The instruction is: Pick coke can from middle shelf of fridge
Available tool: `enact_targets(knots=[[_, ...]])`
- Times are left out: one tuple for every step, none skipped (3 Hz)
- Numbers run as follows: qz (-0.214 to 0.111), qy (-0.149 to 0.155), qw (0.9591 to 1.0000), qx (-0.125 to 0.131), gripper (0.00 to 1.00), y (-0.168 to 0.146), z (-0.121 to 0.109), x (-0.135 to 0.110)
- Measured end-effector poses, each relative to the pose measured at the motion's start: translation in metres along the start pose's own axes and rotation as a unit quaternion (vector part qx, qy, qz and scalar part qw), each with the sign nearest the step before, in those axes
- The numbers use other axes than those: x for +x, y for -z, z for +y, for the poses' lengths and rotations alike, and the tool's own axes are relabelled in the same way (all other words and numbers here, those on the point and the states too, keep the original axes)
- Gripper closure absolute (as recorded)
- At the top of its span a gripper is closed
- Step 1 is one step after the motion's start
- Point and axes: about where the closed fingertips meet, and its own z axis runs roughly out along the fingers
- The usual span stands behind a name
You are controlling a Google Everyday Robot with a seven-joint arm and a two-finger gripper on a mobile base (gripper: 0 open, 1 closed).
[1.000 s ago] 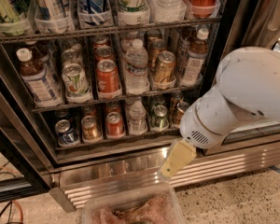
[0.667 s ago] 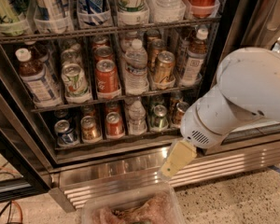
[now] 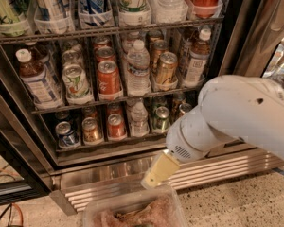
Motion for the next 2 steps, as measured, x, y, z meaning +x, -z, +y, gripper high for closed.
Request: enact_targets(knots=[[-0.049, -0.033, 0.9979, 0.027, 0.00, -0.024, -0.008, -0.023], [-0.084, -0.016, 0.9958, 0.032, 0.00, -0.038, -0.013, -0.055]])
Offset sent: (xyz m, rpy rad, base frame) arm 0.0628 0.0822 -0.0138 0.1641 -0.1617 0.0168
